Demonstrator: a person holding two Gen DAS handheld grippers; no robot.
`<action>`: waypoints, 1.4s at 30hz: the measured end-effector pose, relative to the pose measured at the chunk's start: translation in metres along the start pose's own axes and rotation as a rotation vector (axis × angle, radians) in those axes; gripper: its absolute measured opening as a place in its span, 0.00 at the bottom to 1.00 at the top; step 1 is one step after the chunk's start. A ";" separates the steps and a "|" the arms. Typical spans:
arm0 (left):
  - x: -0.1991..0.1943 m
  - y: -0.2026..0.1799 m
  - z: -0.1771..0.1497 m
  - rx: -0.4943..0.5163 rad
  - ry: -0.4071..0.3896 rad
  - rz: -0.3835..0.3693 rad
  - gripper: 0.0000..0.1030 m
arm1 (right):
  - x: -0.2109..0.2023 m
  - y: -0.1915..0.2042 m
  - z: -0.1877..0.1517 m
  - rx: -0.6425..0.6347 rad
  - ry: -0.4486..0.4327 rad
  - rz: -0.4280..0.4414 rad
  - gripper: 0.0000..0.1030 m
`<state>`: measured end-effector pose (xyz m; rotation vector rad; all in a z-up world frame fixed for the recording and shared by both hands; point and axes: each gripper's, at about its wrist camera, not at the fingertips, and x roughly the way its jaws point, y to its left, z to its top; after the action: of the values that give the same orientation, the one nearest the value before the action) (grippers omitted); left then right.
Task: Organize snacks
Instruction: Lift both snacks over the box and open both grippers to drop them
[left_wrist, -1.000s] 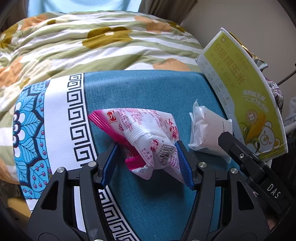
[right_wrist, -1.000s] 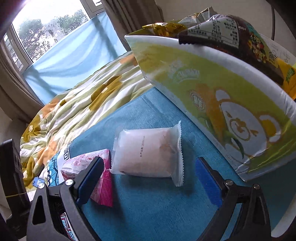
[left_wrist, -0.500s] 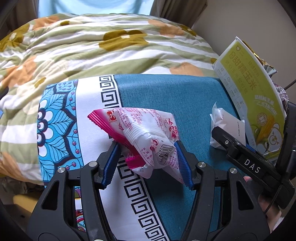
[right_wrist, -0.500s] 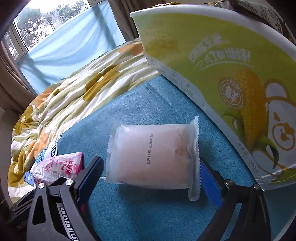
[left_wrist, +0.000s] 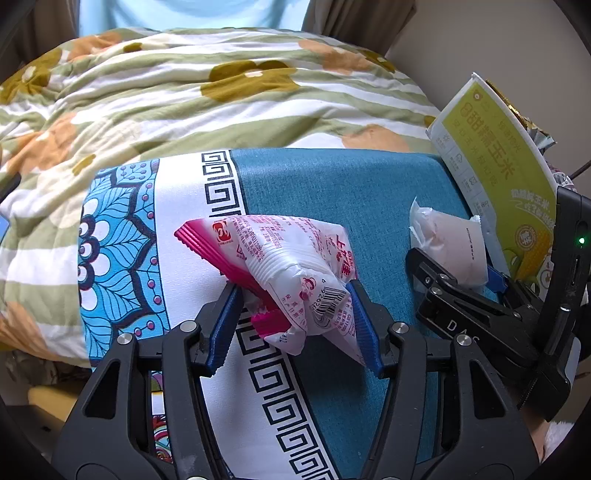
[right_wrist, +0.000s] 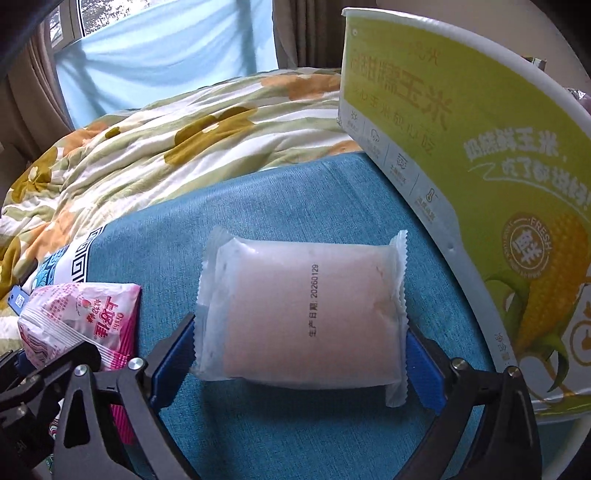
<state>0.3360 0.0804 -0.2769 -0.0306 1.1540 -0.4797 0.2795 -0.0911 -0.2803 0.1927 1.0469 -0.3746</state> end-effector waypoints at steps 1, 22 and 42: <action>-0.001 -0.001 0.000 0.001 0.000 0.002 0.50 | -0.002 0.000 0.000 -0.007 -0.007 0.006 0.87; -0.132 -0.063 0.005 -0.025 -0.200 0.009 0.42 | -0.130 -0.016 0.023 -0.085 -0.177 0.232 0.68; -0.120 -0.337 0.033 -0.038 -0.285 -0.115 0.42 | -0.214 -0.253 0.105 -0.110 -0.220 0.324 0.68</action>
<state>0.2096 -0.1840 -0.0695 -0.1934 0.8846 -0.5363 0.1699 -0.3139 -0.0374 0.2132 0.8004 -0.0426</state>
